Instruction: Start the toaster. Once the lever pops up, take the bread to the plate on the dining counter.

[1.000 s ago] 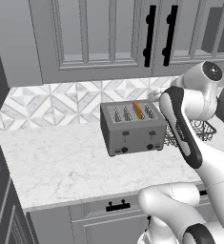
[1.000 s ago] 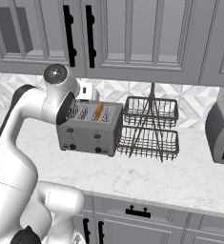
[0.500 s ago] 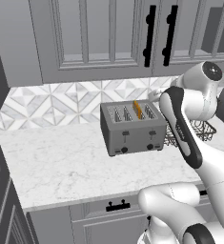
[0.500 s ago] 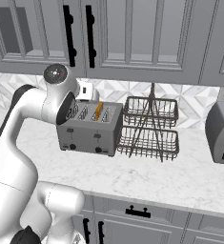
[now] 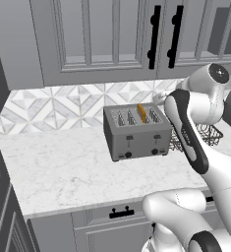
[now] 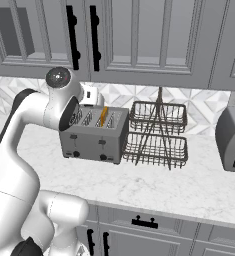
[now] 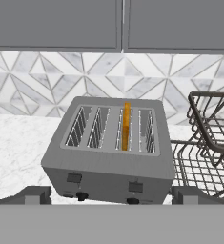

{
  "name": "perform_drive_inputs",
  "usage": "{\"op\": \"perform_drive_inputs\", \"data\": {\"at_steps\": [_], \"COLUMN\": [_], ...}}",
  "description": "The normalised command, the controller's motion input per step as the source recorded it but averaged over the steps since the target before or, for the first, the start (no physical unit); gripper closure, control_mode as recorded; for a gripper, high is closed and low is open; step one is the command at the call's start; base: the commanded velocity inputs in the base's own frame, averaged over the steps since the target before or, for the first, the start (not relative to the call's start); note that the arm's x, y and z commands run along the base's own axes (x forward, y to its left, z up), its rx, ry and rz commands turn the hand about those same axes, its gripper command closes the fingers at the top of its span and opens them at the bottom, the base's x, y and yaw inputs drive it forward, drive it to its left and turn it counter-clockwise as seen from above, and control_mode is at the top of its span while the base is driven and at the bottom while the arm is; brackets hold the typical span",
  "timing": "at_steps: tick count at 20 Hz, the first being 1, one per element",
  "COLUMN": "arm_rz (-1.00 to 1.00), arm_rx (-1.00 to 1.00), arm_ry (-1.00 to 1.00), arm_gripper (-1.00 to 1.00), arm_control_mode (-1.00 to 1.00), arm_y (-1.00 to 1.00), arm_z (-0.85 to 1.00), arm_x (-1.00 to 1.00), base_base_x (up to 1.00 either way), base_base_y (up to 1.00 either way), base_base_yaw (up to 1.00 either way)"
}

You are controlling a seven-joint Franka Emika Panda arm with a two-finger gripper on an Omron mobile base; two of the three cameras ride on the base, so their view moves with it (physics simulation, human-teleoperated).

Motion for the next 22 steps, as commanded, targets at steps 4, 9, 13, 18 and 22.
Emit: {"op": "perform_drive_inputs", "data": {"at_steps": [4, 9, 13, 18, 22], "arm_rz": [0.00, 0.00, 0.00, 0.00, 0.00], "arm_rx": [0.00, 0.00, 0.00, 0.00, 0.00], "arm_ry": [0.00, 0.00, 0.00, 0.00, 0.00], "arm_gripper": [-1.00, -1.00, -1.00, -1.00, -1.00], "arm_control_mode": [-1.00, -1.00, -1.00, -1.00, -1.00], "arm_y": [0.00, 0.00, 0.00, 0.00, 0.00], "arm_z": [0.00, 0.00, 0.00, 0.00, 0.00], "arm_x": [0.00, 0.00, 0.00, 0.00, 0.00], "base_base_x": [0.00, 0.00, 0.00, 0.00, 0.00], "base_base_y": [0.00, 0.00, 0.00, 0.00, 0.00], "base_base_yaw": [0.00, 0.00, 0.00, 0.00, 0.00]}}
